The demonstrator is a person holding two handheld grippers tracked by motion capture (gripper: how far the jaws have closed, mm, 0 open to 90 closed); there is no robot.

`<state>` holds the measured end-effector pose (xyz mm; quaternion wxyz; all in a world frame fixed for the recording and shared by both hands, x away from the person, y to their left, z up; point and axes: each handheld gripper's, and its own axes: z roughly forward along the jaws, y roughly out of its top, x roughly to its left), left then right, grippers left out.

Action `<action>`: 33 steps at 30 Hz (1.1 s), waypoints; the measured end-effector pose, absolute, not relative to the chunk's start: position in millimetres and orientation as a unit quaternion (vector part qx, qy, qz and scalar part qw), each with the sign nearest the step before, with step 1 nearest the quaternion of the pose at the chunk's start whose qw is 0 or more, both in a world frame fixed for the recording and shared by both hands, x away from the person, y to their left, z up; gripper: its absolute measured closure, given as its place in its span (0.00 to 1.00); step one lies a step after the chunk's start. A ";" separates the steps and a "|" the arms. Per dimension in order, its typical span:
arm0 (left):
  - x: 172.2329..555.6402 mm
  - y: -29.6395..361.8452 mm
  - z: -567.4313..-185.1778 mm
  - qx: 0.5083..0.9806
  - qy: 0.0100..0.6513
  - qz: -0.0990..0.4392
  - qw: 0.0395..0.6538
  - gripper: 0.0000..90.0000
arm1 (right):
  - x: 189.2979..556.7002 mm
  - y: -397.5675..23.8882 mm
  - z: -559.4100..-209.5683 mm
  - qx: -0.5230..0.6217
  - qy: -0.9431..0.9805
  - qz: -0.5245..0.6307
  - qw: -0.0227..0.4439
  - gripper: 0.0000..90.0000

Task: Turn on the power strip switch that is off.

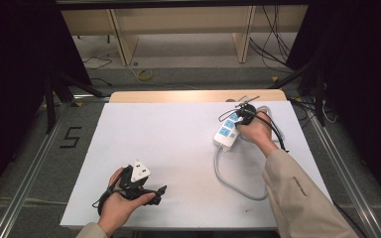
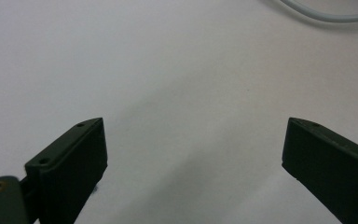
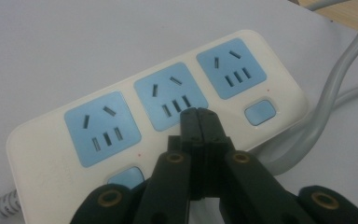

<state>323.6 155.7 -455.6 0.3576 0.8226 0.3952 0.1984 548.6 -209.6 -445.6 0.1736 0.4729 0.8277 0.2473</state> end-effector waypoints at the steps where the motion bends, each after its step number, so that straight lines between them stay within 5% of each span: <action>1: 323.7 155.6 -455.8 0.822 0.396 0.198 0.358 0.07 | 548.6 -209.7 -445.7 0.474 0.827 0.248 0.173 1.00; 33: 324.2 155.1 -456.2 0.822 0.396 0.197 0.358 0.07 | 548.0 -209.9 -445.0 0.468 0.828 0.250 0.180 1.00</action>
